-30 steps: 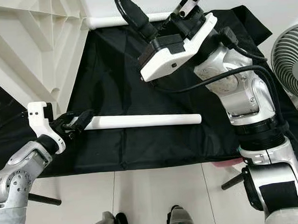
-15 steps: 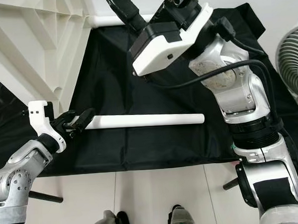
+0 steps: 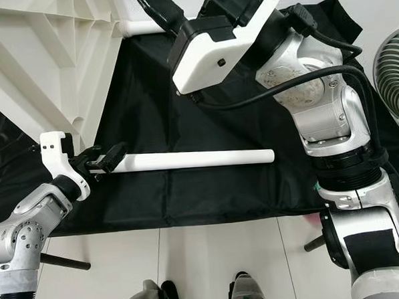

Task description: Building children table

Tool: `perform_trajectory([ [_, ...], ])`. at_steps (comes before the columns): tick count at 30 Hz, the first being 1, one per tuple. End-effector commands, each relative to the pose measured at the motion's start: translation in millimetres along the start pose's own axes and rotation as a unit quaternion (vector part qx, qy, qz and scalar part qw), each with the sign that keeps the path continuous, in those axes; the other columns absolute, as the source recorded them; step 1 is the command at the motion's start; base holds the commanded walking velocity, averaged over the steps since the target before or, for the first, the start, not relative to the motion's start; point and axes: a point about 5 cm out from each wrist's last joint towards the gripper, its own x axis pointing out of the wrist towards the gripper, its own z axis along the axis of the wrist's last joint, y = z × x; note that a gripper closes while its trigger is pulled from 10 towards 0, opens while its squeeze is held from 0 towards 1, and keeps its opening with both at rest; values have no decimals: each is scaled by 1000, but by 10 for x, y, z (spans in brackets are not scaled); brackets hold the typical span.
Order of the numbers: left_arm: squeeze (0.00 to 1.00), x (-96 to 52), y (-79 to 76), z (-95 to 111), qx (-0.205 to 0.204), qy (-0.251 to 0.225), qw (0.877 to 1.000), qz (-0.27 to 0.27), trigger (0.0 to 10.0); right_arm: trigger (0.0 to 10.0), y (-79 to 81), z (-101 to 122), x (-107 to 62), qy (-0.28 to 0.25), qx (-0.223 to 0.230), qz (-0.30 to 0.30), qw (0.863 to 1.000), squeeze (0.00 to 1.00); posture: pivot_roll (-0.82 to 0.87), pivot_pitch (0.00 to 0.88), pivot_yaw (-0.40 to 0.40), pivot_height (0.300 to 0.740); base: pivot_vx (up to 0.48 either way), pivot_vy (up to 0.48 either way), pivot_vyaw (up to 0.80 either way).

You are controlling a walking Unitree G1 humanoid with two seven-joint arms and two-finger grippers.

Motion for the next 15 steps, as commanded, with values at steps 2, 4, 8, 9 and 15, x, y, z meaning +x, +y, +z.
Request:
perform_trajectory([
  [2, 0, -33, 74, -46, 0, 12, 1000, 7, 10000, 10000, 3, -13, 19, 5, 0, 11, 1000, 0, -99, 188, 173, 740, 0, 0, 0],
  [4, 0, -33, 74, -50, -1, 12, 1000, 8, 10000, 10000, -1, -26, 23, 7, -3, 14, 1000, 0, -98, 191, 167, 740, 0, 0, 0],
  [8, 0, -58, 88, -77, -5, 16, 1000, 16, 10000, 8863, -10, -43, 23, 11, -1, 21, 1000, 0, -98, 194, 162, 740, 0, 0, 0],
  [9, 0, -78, 93, -96, -6, 19, 1000, 19, 10000, 6588, -14, -45, 20, 12, 1, 23, 1000, 0, -97, 194, 160, 740, 0, 0, 0],
  [15, 0, -204, 29, -196, -14, 41, 998, 36, 10000, 0, -58, -83, 58, 16, 17, 26, 999, 0, -95, 196, 145, 740, 0, 0, 0],
])
